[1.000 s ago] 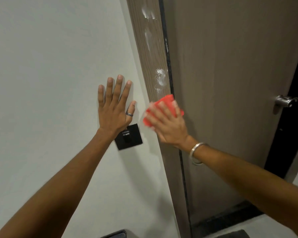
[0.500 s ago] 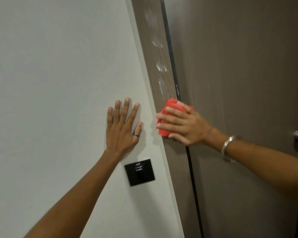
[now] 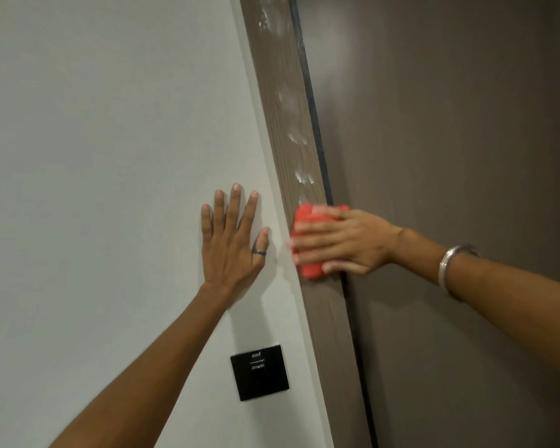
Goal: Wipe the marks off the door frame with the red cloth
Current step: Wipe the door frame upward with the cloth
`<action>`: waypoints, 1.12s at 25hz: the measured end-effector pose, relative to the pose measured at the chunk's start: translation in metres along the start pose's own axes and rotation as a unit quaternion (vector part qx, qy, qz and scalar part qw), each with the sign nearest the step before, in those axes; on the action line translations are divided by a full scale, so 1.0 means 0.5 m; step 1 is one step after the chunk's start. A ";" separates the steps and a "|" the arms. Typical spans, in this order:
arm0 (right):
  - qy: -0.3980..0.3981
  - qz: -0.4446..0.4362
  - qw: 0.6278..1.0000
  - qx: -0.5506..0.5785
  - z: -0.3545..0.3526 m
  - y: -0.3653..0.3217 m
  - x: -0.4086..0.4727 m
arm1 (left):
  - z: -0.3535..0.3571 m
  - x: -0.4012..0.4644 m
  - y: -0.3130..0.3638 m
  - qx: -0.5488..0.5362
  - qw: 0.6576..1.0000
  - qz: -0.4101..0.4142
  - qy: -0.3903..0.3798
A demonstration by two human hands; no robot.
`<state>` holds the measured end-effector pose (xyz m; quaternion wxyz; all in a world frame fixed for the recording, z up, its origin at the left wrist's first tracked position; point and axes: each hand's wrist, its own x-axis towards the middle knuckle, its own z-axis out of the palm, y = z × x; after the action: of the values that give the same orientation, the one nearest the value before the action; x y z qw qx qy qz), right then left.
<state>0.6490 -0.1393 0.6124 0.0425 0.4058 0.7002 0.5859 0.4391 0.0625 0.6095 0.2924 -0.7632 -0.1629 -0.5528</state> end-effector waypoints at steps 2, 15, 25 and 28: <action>0.048 0.146 0.988 0.001 0.000 -0.014 0.031 | -0.005 0.023 -0.011 0.002 1.000 -0.009 0.008; 0.037 0.061 0.997 -0.018 -0.067 0.143 0.101 | -0.009 0.105 -0.010 0.007 1.000 -0.017 0.025; -0.008 0.109 0.992 -0.068 -0.124 0.254 0.183 | -0.023 0.185 -0.016 -0.013 0.997 -0.050 0.059; 0.042 0.194 0.978 -0.056 -0.145 0.288 0.209 | -0.035 0.238 -0.021 -0.012 0.997 -0.043 0.062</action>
<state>0.6152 -0.1343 0.8016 -0.0788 0.5058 0.5753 0.6379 0.4598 0.0510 0.7278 0.2688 -0.7231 -0.1702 -0.6131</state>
